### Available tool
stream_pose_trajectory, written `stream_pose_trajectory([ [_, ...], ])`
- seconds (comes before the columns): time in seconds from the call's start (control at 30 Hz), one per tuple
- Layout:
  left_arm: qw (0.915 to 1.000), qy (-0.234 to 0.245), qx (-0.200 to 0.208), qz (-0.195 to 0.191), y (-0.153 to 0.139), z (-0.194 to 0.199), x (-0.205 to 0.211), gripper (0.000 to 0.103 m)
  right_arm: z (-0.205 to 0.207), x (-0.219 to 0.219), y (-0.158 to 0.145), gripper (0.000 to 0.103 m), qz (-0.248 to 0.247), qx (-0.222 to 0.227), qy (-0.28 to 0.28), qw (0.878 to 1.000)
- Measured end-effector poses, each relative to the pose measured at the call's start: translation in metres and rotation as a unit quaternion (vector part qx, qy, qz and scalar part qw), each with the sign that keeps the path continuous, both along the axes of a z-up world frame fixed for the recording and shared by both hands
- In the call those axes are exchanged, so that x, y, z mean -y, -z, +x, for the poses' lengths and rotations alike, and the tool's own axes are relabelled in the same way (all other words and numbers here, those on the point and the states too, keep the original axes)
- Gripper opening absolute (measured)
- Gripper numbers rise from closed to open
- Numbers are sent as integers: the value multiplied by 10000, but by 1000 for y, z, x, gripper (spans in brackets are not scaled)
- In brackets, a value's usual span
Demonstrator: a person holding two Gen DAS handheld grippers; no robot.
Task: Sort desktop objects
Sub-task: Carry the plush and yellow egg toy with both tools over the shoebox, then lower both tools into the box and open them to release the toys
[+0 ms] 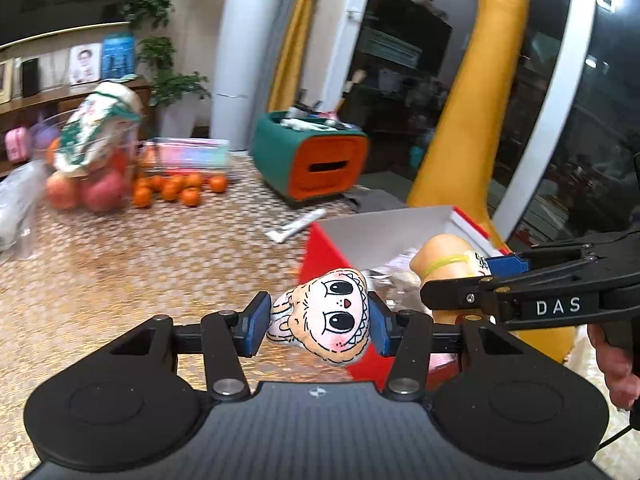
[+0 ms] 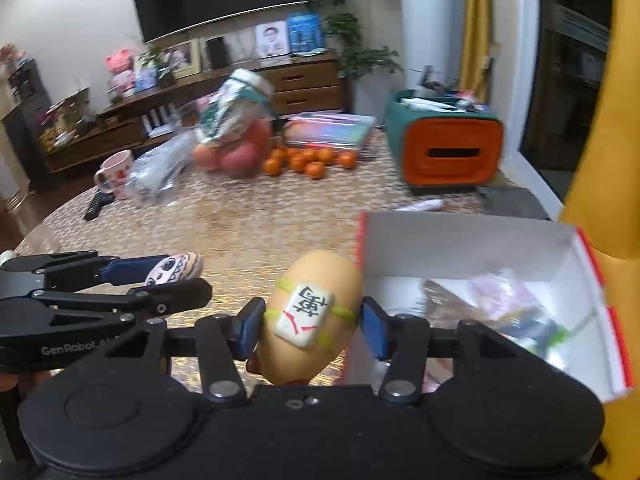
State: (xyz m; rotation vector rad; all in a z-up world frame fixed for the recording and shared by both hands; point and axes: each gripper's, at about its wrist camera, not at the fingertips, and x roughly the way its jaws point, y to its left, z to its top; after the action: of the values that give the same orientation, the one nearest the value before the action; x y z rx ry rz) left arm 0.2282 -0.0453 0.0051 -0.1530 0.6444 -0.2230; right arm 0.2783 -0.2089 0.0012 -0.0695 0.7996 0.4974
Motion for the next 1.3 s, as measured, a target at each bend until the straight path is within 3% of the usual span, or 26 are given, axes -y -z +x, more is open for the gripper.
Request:
stream_pose_trajectory([
  [0.33, 9985, 525, -74, 97, 6, 26, 68, 49, 12, 81, 5, 51, 1, 84, 827, 9965],
  [0.6, 9954, 855, -257, 332, 20, 52, 114, 49, 32, 121, 24, 51, -84, 45, 1313, 9913],
  [0.9, 9925, 911, -620, 527, 48, 84, 138, 50, 51, 139, 57, 51, -278, -95, 1607, 9866],
  [1.2, 9899, 891, -839, 715, 67, 101, 146, 50, 65, 136, 81, 51, -403, -317, 1521, 9870],
  [1.3, 9881, 935, -766, 954, 71, 102, 152, 51, 66, 136, 88, 51, -431, -359, 1512, 9869],
])
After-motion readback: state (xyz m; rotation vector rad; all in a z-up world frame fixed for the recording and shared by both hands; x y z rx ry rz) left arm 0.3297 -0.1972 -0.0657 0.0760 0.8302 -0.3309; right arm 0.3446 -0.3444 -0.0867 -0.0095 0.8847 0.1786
